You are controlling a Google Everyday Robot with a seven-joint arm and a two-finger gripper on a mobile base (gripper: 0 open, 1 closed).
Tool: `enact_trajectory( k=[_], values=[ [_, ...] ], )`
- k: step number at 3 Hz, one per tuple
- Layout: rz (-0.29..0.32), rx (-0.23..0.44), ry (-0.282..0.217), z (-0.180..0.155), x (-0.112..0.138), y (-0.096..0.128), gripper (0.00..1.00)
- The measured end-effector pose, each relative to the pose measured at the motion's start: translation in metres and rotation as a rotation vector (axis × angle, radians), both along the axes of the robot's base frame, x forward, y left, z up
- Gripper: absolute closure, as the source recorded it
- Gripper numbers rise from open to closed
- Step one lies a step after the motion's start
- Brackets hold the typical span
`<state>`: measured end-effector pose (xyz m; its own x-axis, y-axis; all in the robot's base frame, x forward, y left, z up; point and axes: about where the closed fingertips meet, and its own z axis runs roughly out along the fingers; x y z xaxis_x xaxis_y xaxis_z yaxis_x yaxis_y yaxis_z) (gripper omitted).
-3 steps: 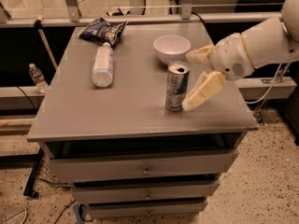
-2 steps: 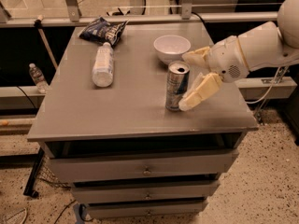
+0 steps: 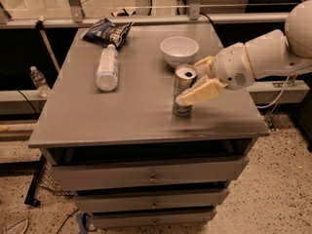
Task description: Place redbull can into white bowl
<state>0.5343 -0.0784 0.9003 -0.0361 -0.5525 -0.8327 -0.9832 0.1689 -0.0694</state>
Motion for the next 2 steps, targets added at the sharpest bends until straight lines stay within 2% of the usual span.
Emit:
enact_trajectory(
  k=[2],
  values=[
    [0.001, 0.036, -0.007, 0.0003, -0.0003, -0.003, 0.83]
  ],
)
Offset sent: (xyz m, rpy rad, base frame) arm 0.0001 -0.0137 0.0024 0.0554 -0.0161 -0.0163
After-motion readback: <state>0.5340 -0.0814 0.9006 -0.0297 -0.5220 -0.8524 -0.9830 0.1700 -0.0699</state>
